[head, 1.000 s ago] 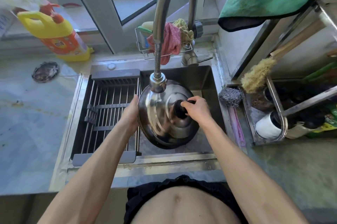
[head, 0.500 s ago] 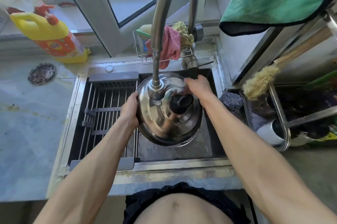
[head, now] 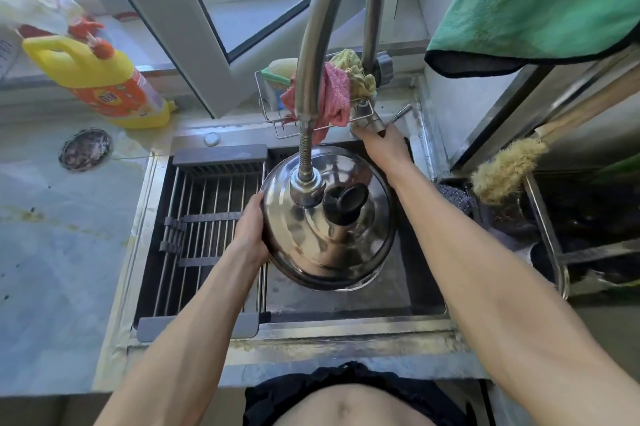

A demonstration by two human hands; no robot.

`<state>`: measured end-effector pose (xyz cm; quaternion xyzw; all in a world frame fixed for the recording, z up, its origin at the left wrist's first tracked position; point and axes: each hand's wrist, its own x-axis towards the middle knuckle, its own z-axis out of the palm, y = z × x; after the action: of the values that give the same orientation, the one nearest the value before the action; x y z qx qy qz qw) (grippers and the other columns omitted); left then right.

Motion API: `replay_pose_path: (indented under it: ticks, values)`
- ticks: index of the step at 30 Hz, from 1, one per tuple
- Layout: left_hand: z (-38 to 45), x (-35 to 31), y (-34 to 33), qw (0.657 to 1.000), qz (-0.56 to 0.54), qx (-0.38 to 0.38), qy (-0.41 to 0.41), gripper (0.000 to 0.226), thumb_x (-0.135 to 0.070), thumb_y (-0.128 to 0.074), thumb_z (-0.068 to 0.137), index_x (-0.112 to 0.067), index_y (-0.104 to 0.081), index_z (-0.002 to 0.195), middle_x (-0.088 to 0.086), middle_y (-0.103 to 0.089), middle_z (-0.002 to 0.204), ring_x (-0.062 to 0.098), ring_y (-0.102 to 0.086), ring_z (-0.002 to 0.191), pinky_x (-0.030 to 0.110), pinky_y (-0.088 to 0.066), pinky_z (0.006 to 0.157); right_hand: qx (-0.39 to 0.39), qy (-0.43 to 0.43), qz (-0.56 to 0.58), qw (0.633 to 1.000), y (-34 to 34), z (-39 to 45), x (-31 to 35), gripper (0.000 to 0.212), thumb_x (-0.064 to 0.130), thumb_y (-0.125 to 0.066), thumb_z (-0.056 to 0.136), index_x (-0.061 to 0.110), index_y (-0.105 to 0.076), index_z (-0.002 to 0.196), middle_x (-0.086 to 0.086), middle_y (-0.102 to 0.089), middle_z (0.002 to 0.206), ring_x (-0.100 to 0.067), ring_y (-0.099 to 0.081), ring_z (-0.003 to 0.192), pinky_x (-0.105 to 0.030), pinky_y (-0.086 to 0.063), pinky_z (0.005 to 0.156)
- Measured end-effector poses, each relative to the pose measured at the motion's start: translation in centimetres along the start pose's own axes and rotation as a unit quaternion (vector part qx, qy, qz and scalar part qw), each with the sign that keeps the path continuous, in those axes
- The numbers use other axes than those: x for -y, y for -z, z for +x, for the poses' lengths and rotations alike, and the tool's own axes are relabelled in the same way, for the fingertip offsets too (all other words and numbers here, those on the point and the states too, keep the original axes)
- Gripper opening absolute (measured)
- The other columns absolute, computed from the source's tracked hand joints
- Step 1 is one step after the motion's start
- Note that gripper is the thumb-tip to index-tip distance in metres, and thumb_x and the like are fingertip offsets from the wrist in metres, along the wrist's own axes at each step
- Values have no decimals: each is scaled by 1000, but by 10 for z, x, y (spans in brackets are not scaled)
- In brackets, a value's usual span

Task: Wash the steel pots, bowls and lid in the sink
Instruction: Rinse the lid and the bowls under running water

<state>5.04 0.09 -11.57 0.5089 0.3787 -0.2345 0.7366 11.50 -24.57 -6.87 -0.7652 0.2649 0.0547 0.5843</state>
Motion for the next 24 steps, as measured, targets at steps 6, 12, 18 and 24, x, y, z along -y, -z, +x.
replay_pose_path:
  ticks: [6, 12, 18, 24]
  values:
    - [-4, 11, 20, 996, -43, 18, 73, 53, -43, -65, 86, -19, -70, 133, 10, -70, 131, 34, -68, 118, 51, -48, 109, 64, -27, 8, 998, 12, -43, -60, 75, 49, -66, 86, 16, -42, 149, -2, -47, 149, -19, -46, 134, -36, -36, 112]
    - [-13, 8, 26, 999, -20, 44, -1, 64, -69, -57, 92, -20, -71, 129, 9, -73, 124, 32, -67, 120, 48, -47, 110, 39, -23, 113, 993, 12, -76, -94, 28, 48, -71, 85, 28, -71, 106, 4, -73, 109, -10, -67, 101, -28, -53, 91]
    - [-41, 18, 7, 983, 158, -18, -89, 49, -52, -79, 83, -8, -75, 106, 8, -79, 94, 20, -75, 80, 30, -57, 64, -20, -92, 172, 981, 11, -92, -120, 35, 47, -77, 78, 19, -72, 97, 1, -75, 95, -18, -70, 93, -31, -54, 86]
    - [-44, 26, 4, 981, 176, -14, -84, 59, -57, -86, 71, -8, -75, 103, 8, -79, 99, 24, -74, 93, 34, -56, 78, -11, -185, 182, 966, 18, -97, -149, 59, 61, -77, 61, 13, -72, 95, -5, -77, 90, -25, -73, 88, -43, -55, 93]
